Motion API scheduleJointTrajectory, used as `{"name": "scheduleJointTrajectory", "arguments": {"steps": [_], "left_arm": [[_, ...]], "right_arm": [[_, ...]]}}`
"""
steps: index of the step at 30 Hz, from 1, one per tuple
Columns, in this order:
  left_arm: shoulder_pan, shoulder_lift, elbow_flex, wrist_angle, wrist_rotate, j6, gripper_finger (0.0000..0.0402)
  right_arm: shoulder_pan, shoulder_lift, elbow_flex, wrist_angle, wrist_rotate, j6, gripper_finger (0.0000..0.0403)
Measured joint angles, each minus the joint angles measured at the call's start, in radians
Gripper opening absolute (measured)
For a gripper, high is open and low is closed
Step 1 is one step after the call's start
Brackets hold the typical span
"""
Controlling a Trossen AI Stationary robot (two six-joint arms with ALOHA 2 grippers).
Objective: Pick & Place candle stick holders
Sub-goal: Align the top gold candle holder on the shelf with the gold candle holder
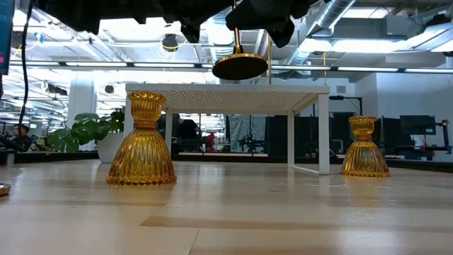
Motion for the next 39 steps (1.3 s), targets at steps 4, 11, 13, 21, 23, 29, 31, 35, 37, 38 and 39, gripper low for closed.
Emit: {"name": "scheduleJointTrajectory", "arguments": {"steps": [4,11,13,21,23,29,31,35,37,38,39], "left_arm": [[0.0,0.026,0.0,0.047,0.003,0.007,0.0102],[0.0,0.026,0.0,0.051,0.003,0.007,0.0093],[0.0,0.026,0.0,0.051,0.002,0.007,0.0084],[0.0,0.026,0.0,0.052,-0.001,0.008,0.004],[0.0,0.026,0.0,0.052,0.0,0.007,0.0032],[0.0,0.026,0.0,0.052,0.002,0.007,0.0028],[0.0,0.026,0.0,0.052,0.002,0.008,0.0029],[0.0,0.026,0.0,0.052,0.006,0.02,0.0024],[-0.001,0.026,0.0,0.052,0.01,0.022,0.0022],[-0.002,0.026,0.0,0.052,0.014,0.022,0.0022],[-0.002,0.026,0.0,0.052,0.015,0.022,0.0022]], "right_arm": [[0.001,0.0,0.0,0.002,0.001,0.0,0.0002],[0.001,0.0,0.0,0.003,0.002,0.001,0.0002],[0.001,0.0,0.0,0.003,0.001,0.0,0.0002],[0.002,0.0,0.0,0.003,0.001,0.0,0.0004],[0.002,0.0,0.0,0.003,0.001,0.0,0.0004],[0.002,0.0,0.0,0.003,0.001,0.0,0.0005],[0.002,0.0,0.0,0.003,0.001,0.001,0.0007],[0.001,0.0,0.0,0.003,-0.014,0.004,0.0028],[0.0,0.0,0.0,0.003,-0.041,0.005,0.0043],[0.0,0.0,0.0,0.001,-0.058,0.006,0.005],[0.0,-0.001,0.0,0.0,-0.076,0.005,0.0056]]}}
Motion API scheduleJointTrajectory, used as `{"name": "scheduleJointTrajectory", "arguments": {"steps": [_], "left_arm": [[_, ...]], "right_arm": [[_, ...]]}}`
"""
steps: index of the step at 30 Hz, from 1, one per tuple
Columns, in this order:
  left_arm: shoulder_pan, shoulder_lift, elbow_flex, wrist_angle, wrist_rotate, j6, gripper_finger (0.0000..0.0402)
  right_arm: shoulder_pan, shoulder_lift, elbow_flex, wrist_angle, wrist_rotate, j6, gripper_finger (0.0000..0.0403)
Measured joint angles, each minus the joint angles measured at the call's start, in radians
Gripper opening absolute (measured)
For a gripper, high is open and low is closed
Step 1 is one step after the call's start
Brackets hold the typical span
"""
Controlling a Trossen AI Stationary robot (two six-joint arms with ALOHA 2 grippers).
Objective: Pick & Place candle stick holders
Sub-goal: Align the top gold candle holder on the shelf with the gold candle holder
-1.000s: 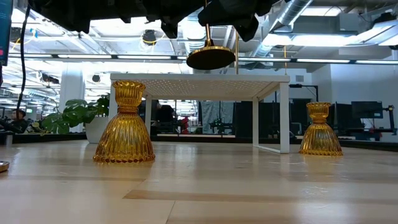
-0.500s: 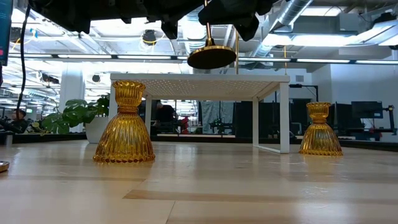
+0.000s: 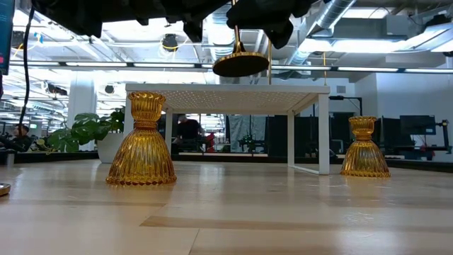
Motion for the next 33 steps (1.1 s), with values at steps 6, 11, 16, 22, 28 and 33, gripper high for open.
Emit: {"name": "scheduleJointTrajectory", "arguments": {"steps": [6,11,16,22,28,33], "left_arm": [[0.001,0.0,0.0,0.001,0.002,0.022,0.002],[0.028,0.0,0.0,-0.001,-0.011,0.025,0.002],[0.076,0.0,0.0,-0.001,0.013,0.024,0.0019],[0.157,-0.054,-0.001,-0.058,0.069,0.001,0.0019],[0.233,-0.209,-0.001,-0.219,0.126,-0.065,0.0018],[0.302,-0.299,0.019,-0.358,0.125,-0.084,0.0018]], "right_arm": [[-0.001,-0.043,0.0,-0.053,-0.1,0.0,0.0079],[0.003,-0.109,0.0,-0.163,-0.14,0.054,0.0087],[0.024,-0.192,0.0,-0.294,-0.131,0.128,0.0082],[0.117,-0.25,0.0,-0.313,-0.024,0.078,0.0051],[0.21,-0.248,-0.002,-0.359,0.134,0.059,0.0007],[0.241,-0.246,-0.081,-0.289,0.17,0.058,0.0002]]}}
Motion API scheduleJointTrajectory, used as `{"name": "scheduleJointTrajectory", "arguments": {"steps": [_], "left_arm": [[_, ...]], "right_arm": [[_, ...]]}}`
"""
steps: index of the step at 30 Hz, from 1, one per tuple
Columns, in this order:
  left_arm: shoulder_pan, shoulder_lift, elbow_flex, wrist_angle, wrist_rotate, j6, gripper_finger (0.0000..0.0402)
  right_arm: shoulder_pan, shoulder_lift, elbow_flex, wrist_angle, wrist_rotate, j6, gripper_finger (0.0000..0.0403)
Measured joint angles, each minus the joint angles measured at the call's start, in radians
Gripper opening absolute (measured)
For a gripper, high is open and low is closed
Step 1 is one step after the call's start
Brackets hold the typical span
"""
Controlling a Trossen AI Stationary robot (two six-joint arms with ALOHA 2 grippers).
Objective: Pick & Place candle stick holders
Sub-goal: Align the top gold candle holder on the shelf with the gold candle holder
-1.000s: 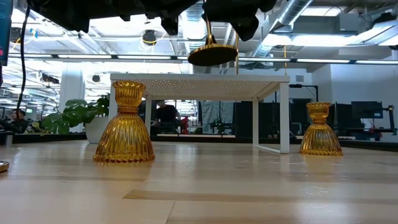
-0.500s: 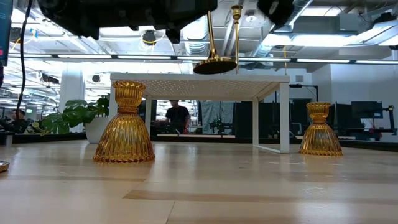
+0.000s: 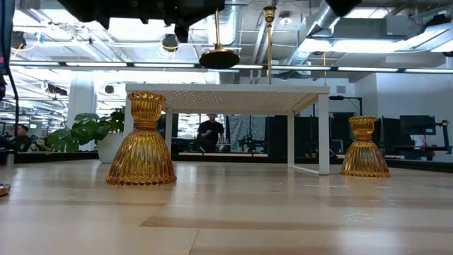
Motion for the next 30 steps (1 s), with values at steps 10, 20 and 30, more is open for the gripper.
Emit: {"name": "scheduleJointTrajectory", "arguments": {"steps": [10,20,30], "left_arm": [[0.171,0.054,0.128,-0.136,0.057,-0.008,0.0019],[0.294,0.141,0.138,-0.119,0.061,-0.034,0.002],[0.325,0.215,0.138,-0.026,0.063,-0.033,0.0021]], "right_arm": [[-0.002,-0.01,-0.244,0.36,0.008,0.0,0.0002],[0.003,-0.01,-0.424,0.679,0.009,0.0,0.0001],[0.003,-0.009,-0.452,0.723,0.013,0.0,0.0]]}}
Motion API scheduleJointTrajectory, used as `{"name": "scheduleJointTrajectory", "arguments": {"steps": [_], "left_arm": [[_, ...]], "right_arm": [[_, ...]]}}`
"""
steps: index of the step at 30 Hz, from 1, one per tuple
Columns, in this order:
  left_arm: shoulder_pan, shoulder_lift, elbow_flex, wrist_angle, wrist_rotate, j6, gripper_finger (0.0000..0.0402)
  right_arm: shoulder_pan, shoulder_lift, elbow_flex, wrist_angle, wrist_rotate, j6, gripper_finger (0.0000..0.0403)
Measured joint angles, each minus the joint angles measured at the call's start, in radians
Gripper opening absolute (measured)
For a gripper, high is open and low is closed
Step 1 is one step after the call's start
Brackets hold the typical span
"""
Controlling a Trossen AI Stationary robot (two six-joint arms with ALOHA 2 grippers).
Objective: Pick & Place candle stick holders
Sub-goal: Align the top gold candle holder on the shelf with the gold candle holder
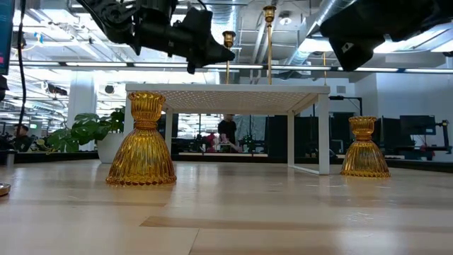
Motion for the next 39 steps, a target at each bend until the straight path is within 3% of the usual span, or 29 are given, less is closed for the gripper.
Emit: {"name": "scheduleJointTrajectory", "arguments": {"steps": [20,28,39], "left_arm": [[0.008,0.077,0.001,0.096,-0.001,0.002,0.0024],[0.008,0.077,0.001,0.098,-0.08,0.001,0.0065],[0.008,0.078,0.0,0.099,-0.051,-0.022,0.0127]], "right_arm": [[0.0,0.0,0.0,-0.004,0.0,0.0,0.0],[0.0,0.0,0.0,-0.011,0.0,0.0,0.0],[0.0,0.0,0.001,-0.011,-0.001,0.0,0.0]]}}
